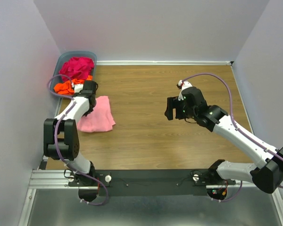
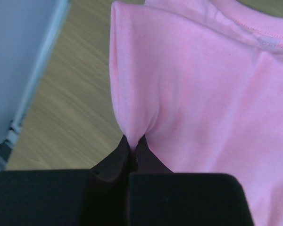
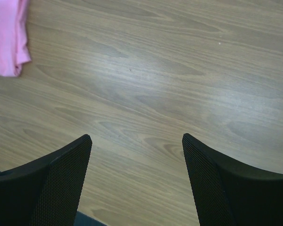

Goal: Fold and stack the t-shirts
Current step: Neatly place the folded tshirt to the corner

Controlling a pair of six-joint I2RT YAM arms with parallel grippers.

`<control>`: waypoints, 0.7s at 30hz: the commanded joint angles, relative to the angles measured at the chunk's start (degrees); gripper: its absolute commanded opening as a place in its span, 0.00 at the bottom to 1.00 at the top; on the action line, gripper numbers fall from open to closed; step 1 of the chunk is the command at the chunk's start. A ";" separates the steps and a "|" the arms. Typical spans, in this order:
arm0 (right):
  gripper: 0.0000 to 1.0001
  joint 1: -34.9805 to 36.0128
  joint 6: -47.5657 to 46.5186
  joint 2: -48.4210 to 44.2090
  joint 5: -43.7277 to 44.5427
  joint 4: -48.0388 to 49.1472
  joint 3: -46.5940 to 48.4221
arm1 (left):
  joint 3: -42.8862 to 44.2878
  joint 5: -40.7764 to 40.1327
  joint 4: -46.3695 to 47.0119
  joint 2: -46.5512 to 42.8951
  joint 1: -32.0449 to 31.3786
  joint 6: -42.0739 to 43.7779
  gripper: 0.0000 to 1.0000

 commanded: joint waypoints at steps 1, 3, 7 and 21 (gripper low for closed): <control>0.86 -0.21 -3.50 0.28 -0.36 -2.81 3.42 | 2.54 -13.79 -3.85 3.67 3.64 1.40 0.01; 0.86 -0.30 -4.03 0.99 0.09 -2.81 3.69 | 3.34 -16.17 -4.47 5.78 5.48 1.84 0.02; 0.86 -0.30 -3.86 1.95 -0.09 -2.99 4.56 | 5.54 -21.36 -3.42 8.94 6.80 3.50 0.04; 0.86 -0.30 -3.15 2.92 1.05 -4.39 6.23 | 9.32 -28.23 0.89 14.94 12.25 8.87 0.49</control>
